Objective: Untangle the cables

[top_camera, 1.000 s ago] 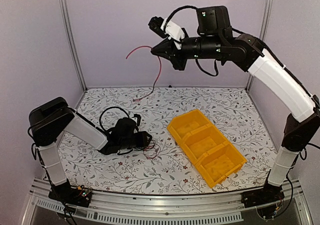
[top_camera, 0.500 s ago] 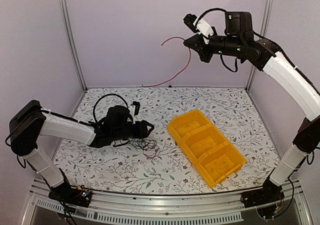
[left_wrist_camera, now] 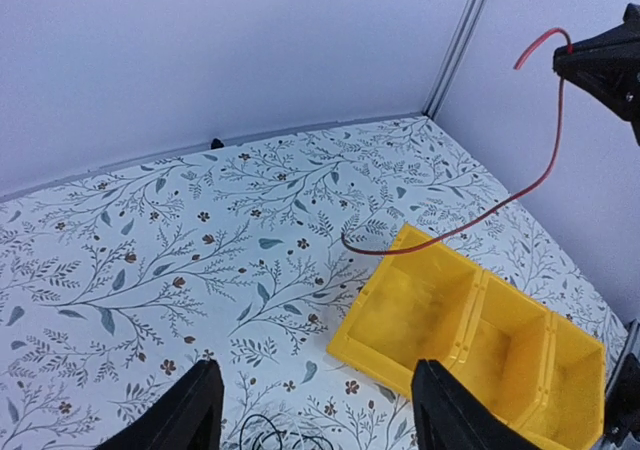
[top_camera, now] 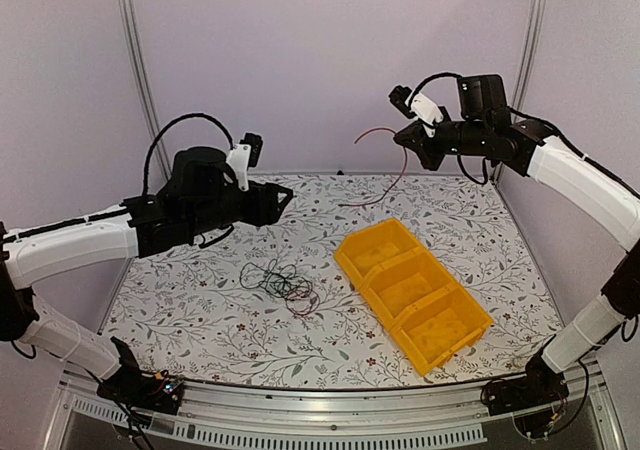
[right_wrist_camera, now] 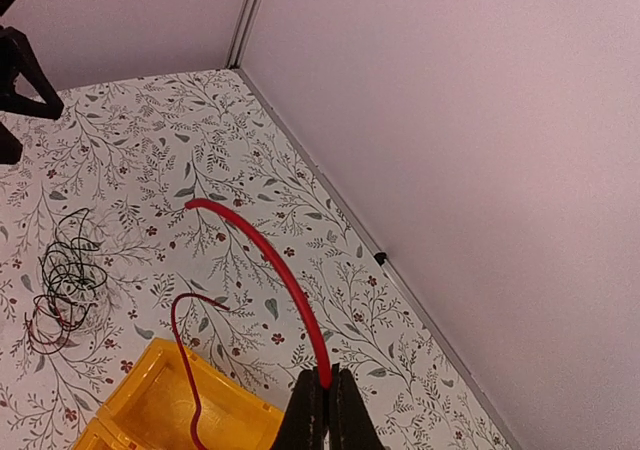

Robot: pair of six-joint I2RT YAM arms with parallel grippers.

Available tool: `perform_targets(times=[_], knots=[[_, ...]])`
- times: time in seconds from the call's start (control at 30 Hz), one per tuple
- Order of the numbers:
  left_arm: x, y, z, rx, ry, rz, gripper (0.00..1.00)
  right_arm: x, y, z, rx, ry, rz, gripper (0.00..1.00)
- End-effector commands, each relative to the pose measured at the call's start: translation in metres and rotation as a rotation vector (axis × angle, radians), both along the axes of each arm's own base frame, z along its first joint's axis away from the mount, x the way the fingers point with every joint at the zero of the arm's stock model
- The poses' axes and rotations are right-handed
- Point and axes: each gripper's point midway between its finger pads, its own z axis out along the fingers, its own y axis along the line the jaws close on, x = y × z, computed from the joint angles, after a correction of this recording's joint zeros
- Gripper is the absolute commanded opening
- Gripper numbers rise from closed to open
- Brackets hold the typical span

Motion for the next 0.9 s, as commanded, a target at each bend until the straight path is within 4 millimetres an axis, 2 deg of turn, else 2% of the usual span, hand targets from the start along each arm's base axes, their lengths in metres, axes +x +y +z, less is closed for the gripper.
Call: perform_targets(times=[0.0,0.17,0.3,0.37,0.43,0.6,0.73,0.87], knots=[[0.019,0.023,0.031,0.145,-0.085,0.062,0.68,-0.007,-0.007,0.005,0.025,-0.027,-0.001,0.00],[0.048,0.029,0.069,0.150,-0.192,0.073,0.71,-0.014,-0.016,-0.016,-0.015,0.005,-0.018,0.00],[0.074,0.038,0.085,0.149,-0.294,0.123,0.73,-0.022,-0.024,-0.030,-0.048,0.026,-0.025,0.00],[0.090,0.051,0.081,0.152,-0.295,0.191,0.74,-0.026,-0.027,-0.036,-0.066,0.050,-0.026,0.00],[0.102,0.067,0.064,0.121,-0.254,0.236,0.73,-0.028,-0.031,-0.043,-0.088,0.070,-0.038,0.00],[0.107,0.090,0.040,0.001,-0.167,0.200,0.73,-0.032,-0.044,-0.054,-0.133,0.070,-0.070,0.00],[0.103,0.098,0.039,0.024,-0.188,0.198,0.73,-0.029,-0.048,-0.063,-0.158,0.086,-0.086,0.00],[0.099,0.107,0.046,0.045,-0.220,0.224,0.73,-0.030,-0.047,-0.061,-0.158,0.102,-0.079,0.00]])
